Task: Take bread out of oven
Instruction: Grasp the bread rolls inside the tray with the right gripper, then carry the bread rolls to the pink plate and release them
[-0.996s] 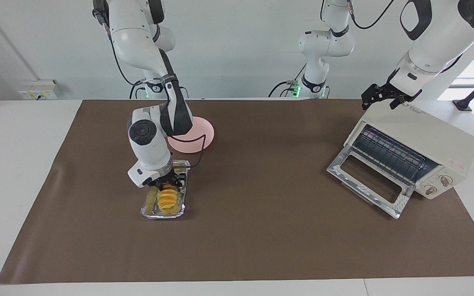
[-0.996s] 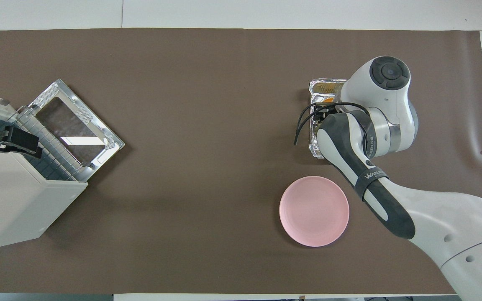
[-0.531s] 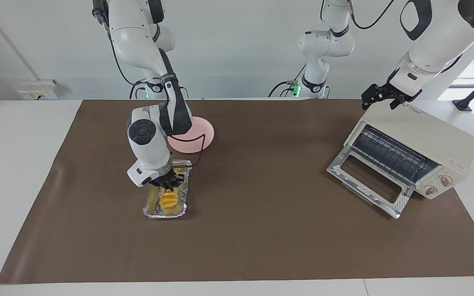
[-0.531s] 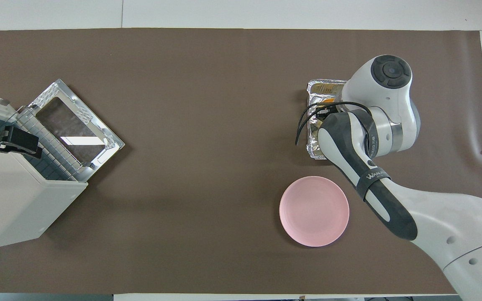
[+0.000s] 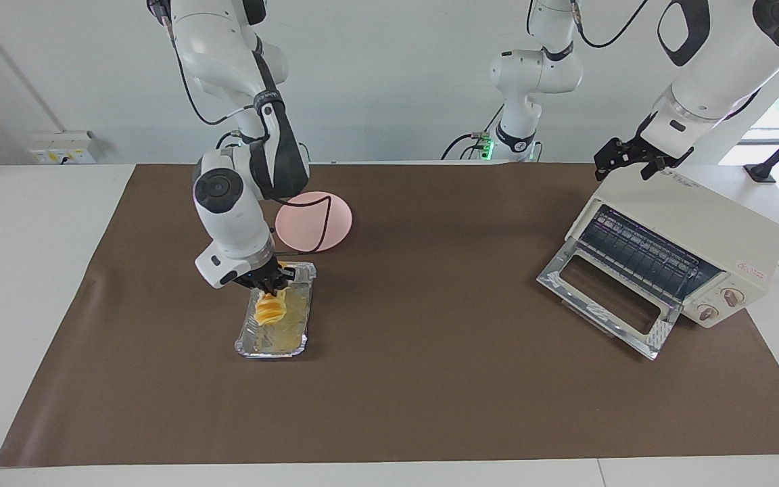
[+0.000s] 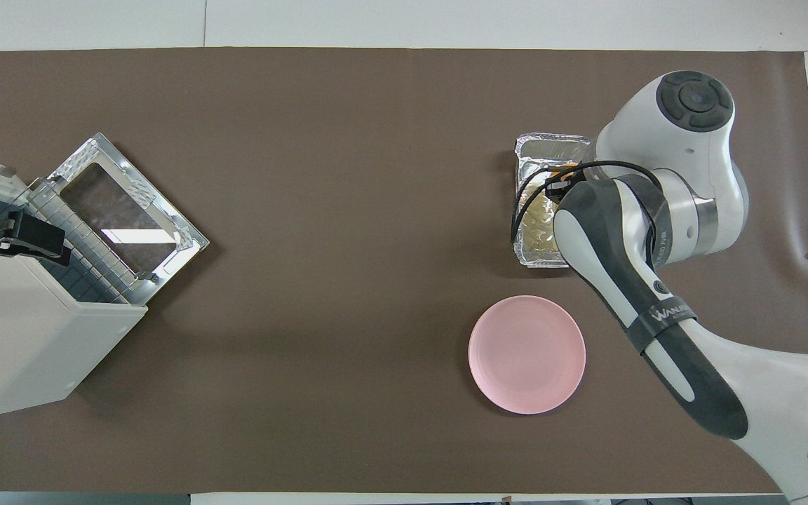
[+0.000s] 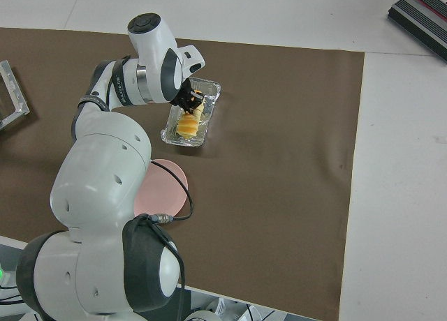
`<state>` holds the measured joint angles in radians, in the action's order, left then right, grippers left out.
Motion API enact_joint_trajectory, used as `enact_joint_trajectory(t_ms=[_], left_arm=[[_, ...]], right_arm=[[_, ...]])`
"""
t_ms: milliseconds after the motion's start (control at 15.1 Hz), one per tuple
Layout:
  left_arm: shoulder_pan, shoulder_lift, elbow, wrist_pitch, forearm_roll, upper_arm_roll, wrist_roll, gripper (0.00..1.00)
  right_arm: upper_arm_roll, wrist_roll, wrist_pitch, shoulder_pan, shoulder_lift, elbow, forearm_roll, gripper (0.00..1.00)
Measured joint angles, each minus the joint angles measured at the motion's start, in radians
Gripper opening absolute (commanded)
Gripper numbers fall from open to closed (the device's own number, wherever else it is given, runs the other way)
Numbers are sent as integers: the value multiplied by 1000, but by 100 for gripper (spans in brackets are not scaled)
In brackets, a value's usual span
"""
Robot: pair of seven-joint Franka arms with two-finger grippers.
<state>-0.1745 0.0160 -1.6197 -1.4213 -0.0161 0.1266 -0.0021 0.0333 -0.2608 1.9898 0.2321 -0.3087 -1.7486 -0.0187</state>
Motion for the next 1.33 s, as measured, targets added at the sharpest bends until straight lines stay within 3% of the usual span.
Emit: enact_joint_trajectory(t_ms=[332, 531, 797, 996, 1129, 1328], left_arm=[[0, 0, 0, 0, 0, 0, 0, 100], [0, 0, 0, 0, 0, 0, 0, 100], [0, 0, 0, 0, 0, 0, 0, 100], [0, 0, 0, 0, 0, 0, 0, 100], [0, 0, 0, 0, 0, 0, 0, 100], [0, 0, 0, 0, 0, 0, 0, 100]], right_arm=[[-10, -40, -209, 31, 151, -22, -7, 0], [-12, -67, -222, 75, 269, -138, -19, 0], [-14, -91, -112, 110, 491, -440, -40, 0], [-16, -194, 48, 207, 620, -663, -41, 0], [-20, -251, 165, 264, 648, -771, -41, 0], [-18, -256, 266, 269, 637, -844, -41, 0]])
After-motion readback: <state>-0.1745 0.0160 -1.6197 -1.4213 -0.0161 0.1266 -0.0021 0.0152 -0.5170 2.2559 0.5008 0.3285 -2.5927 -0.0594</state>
